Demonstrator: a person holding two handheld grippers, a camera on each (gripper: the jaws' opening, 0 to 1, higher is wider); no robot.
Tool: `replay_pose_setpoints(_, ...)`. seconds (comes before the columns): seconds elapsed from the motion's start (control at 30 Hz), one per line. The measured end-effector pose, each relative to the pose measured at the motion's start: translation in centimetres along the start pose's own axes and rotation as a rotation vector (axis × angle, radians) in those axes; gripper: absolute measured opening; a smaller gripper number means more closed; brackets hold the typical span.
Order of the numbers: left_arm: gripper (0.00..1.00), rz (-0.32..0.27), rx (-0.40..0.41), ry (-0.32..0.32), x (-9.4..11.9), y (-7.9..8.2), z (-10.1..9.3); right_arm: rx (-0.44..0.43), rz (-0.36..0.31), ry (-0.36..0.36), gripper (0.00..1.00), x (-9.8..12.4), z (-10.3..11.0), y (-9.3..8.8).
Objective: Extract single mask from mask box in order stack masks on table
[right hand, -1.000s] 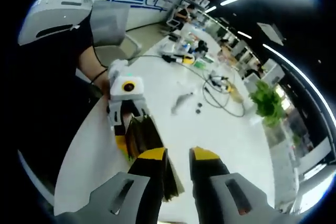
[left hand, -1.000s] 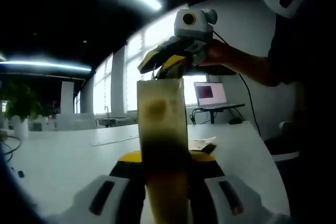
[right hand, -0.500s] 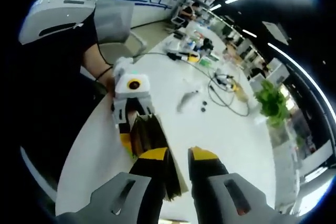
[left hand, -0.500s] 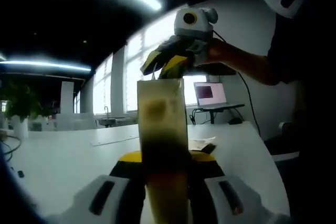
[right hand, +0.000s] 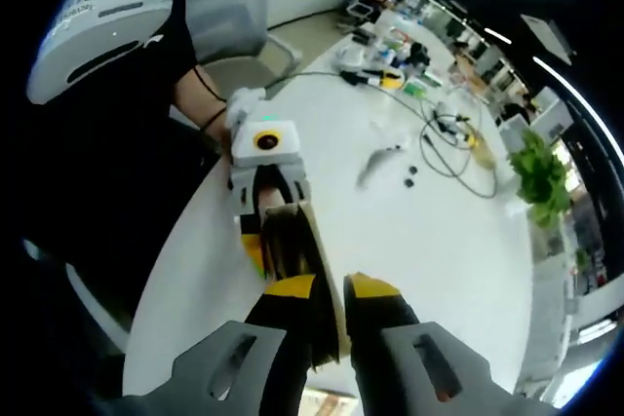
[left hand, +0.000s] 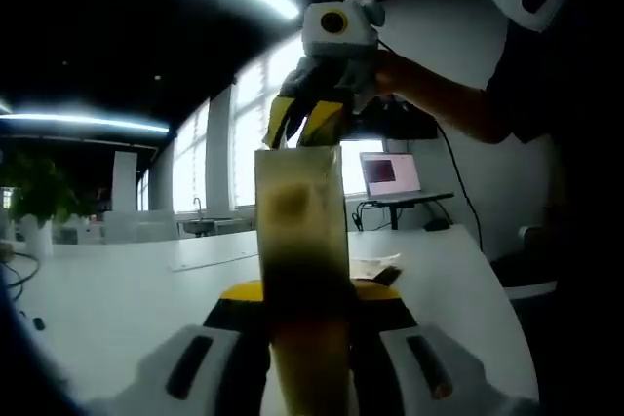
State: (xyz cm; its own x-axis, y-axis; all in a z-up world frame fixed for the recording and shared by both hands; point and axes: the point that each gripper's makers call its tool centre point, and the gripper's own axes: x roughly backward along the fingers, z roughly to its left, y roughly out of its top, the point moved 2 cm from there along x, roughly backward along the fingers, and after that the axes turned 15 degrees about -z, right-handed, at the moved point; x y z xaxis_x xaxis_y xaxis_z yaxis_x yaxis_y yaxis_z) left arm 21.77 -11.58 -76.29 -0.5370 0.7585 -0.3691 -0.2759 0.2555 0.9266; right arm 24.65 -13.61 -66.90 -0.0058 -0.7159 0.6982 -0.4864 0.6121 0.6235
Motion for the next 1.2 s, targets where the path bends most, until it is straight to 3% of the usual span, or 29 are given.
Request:
replay_pose_setpoints(0.33,0.32,-0.001,0.0,0.001,-0.1,0.1,-0.1,-0.005,0.055,0.068,0.07,-0.6,0.4,-0.3)
replay_pose_setpoints(1.0,0.32,-0.001,0.002,0.003,-0.1,0.1,-0.1,-0.116,0.066,0.108,0.0,-1.5,1.0,-0.9)
replay_pose_setpoints(1.2,0.33,-0.001,-0.001,-0.004,0.0,0.0,0.0,-0.083,0.085,0.12,0.0,-2.3,1.4,-1.5)
